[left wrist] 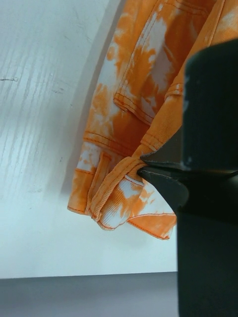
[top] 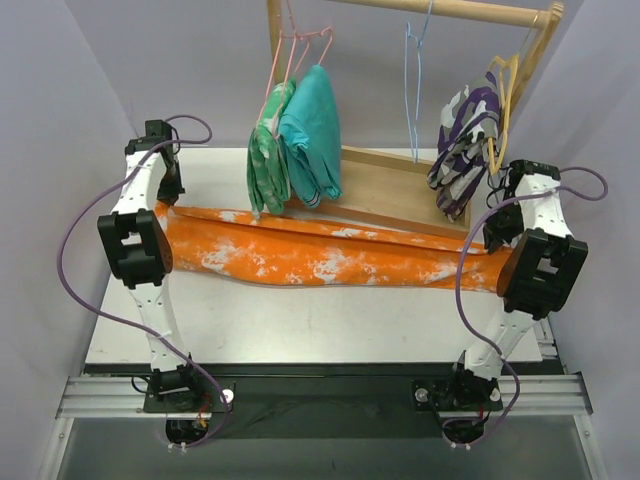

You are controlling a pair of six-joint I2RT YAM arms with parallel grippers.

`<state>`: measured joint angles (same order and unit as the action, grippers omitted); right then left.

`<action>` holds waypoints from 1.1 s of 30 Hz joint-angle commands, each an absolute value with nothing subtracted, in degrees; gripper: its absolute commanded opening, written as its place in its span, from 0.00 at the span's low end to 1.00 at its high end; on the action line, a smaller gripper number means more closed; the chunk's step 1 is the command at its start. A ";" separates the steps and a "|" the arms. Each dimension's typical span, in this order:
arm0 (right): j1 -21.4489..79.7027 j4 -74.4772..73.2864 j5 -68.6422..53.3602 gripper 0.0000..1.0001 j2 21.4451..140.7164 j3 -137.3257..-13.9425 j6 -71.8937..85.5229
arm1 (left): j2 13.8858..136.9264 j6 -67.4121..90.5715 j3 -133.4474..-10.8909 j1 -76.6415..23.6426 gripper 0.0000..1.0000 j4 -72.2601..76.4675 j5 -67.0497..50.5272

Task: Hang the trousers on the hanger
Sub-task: Fold the trousers at the center of the board.

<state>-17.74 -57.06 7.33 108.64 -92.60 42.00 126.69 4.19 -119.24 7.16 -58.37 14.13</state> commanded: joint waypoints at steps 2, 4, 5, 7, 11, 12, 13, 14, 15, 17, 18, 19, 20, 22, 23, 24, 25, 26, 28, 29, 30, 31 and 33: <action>-19.07 -56.51 20.57 0.00 110.13 -96.76 42.01 | 130.51 0.26 -125.68 9.93 0.00 -54.76 25.75; -18.98 -55.64 19.08 0.00 110.39 -97.20 42.63 | 131.65 1.14 -127.78 9.84 0.00 -54.75 25.14; -18.90 -55.20 18.46 0.00 110.39 -97.73 42.71 | 132.53 1.58 -128.40 9.93 0.01 -54.84 24.35; -18.90 -54.32 16.18 0.00 110.65 -98.26 42.63 | 133.41 3.51 -130.34 9.84 0.22 -55.02 23.73; -18.37 -52.83 13.45 0.51 110.22 -98.88 41.49 | 133.59 7.81 -132.62 9.84 0.83 -54.93 20.93; -17.93 -52.30 12.75 0.58 109.61 -98.27 40.88 | 133.51 8.95 -132.97 9.76 0.87 -54.76 20.13; -17.76 -50.12 9.87 0.62 108.99 -97.57 39.30 | 133.07 9.40 -133.33 9.67 0.88 -54.58 19.00; -17.67 -48.53 7.84 0.68 108.20 -96.60 38.16 | 132.81 9.75 -133.50 9.49 0.89 -54.67 18.72; -17.58 -45.47 5.47 0.70 106.71 -94.50 37.19 | 132.45 10.10 -133.42 9.32 0.90 -54.67 18.29; -17.05 -44.56 2.56 0.72 105.47 -93.17 35.86 | 130.79 10.37 -131.59 9.14 0.91 -54.67 17.23; -16.88 -44.30 2.20 0.73 104.51 -92.64 35.51 | 130.00 10.63 -130.18 9.14 0.91 -54.58 16.62; -16.53 -44.30 1.94 0.73 104.07 -91.07 35.07 | 127.90 10.81 -128.43 9.14 0.91 -53.71 15.65; -16.52 -44.21 1.50 0.73 102.84 -90.10 35.07 | 126.66 10.90 -123.88 9.14 0.91 -53.09 15.21; -16.26 -44.03 1.14 0.73 101.61 -86.86 34.80 | 122.37 10.99 -118.85 9.14 0.93 -50.46 14.68; -16.26 -43.95 0.88 0.73 100.04 -85.62 34.72 | 120.86 10.90 -113.43 9.23 0.94 -49.49 14.50; -16.17 -43.51 0.70 0.73 99.15 -84.13 34.63 | 119.46 10.81 -111.12 9.40 0.94 -47.92 14.33; -16.08 -43.16 0.62 0.73 98.18 -81.50 34.54 | 116.83 10.90 -108.66 9.58 0.95 -47.38 13.98; -16.08 -42.81 0.44 0.73 96.35 -79.91 34.28 | 115.68 11.07 -106.63 10.28 0.95 -46.76 12.93; -16.00 -41.66 0.53 0.73 94.41 -77.18 34.28 | 113.04 12.48 -101.35 11.24 0.95 -45.97 11.26; -16.00 -41.23 -1.21 0.73 92.57 -74.56 34.28 | 112.16 13.09 -99.77 11.95 0.95 -45.88 9.86; -16.00 -40.52 -1.93 0.74 91.77 -73.49 34.28 | 111.37 14.23 -96.54 13.35 0.95 -45.44 9.32; -15.91 -40.26 -2.37 0.74 90.89 -72.17 34.28 | 109.70 14.67 -95.11 14.06 0.95 -45.18 8.79; -15.56 -39.73 -3.16 0.75 88.86 -69.62 33.58 | 107.94 15.73 -90.38 16.33 0.95 -43.60 7.13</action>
